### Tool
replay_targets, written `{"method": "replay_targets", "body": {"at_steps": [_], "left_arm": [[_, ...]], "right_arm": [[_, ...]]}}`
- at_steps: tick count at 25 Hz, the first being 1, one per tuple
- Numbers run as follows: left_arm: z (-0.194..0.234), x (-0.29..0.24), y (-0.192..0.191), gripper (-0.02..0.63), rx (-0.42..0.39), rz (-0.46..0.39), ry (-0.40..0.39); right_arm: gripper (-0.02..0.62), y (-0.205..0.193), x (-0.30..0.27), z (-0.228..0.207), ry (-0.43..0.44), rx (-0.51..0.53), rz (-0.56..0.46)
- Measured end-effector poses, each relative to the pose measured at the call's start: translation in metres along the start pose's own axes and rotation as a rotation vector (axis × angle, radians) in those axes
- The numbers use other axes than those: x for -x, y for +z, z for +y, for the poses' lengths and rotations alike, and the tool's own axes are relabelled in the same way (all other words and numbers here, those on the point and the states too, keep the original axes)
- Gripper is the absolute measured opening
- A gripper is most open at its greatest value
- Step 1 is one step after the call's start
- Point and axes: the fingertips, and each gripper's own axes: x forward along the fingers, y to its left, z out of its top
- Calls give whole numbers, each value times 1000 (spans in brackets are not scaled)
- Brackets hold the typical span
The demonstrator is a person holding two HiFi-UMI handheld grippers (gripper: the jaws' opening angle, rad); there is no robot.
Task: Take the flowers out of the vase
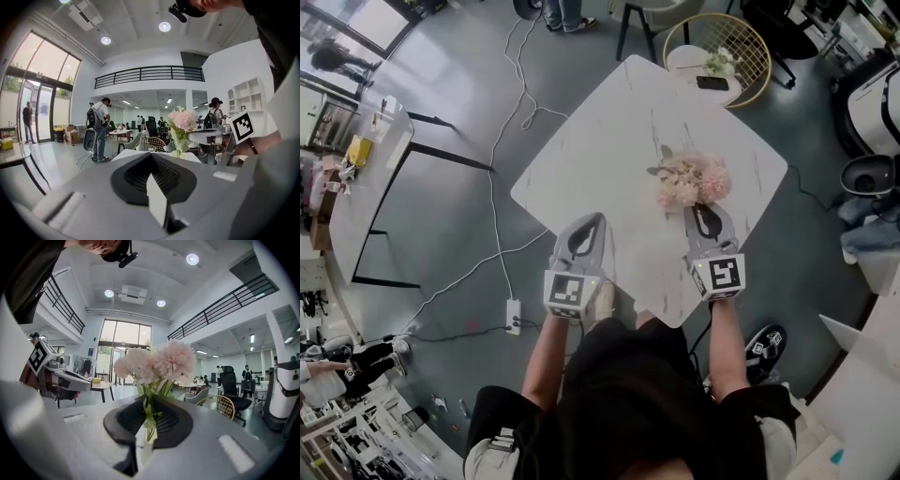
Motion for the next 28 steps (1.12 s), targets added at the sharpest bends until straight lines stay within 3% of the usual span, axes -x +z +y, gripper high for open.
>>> {"method": "replay_targets", "body": {"at_steps": [28], "left_arm": [[4,63,29,8,-10,-117,-75]], "right_arm": [[26,88,61,40,-142,155,-118]]}}
